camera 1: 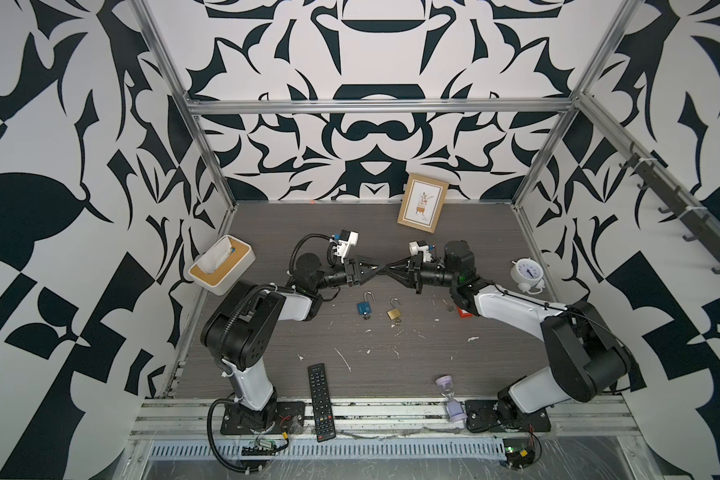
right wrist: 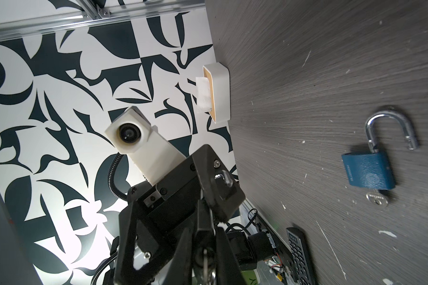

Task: Lock with the key

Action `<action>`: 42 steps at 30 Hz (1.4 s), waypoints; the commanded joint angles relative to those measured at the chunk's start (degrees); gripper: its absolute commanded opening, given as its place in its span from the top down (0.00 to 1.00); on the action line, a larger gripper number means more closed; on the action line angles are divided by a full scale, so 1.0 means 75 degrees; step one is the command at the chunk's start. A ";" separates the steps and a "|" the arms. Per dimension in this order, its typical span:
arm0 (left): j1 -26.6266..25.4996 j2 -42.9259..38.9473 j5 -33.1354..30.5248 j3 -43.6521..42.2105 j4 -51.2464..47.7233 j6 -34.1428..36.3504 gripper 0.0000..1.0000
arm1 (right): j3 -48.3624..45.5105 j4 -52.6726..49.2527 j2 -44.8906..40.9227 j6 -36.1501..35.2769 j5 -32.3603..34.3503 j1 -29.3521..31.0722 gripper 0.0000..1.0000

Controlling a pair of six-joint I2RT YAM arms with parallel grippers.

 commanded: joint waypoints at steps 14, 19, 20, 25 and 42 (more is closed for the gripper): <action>-0.0283 0.0142 0.0415 0.0238 0.0455 -0.0112 0.20 | 0.0259 0.3014 0.0943 0.1071 0.0104 -0.0214 1.00; -0.0281 0.0204 0.0348 0.0240 0.0455 -0.0116 0.20 | 0.0195 0.3087 0.0998 0.1088 0.0058 -0.0210 1.00; -0.0279 0.0225 0.0346 0.0249 0.0455 -0.0114 0.20 | 0.0157 0.3135 0.0958 0.1094 0.0063 -0.0220 1.00; -0.0283 0.0308 0.0418 0.0296 0.0455 -0.0159 0.21 | 0.0020 0.3154 0.0854 0.1029 0.0055 -0.0282 1.00; -0.0169 -0.0088 0.0233 -0.0171 0.0332 -0.0109 0.23 | -0.0506 0.2562 -0.0005 0.0642 -0.0101 -0.0344 1.00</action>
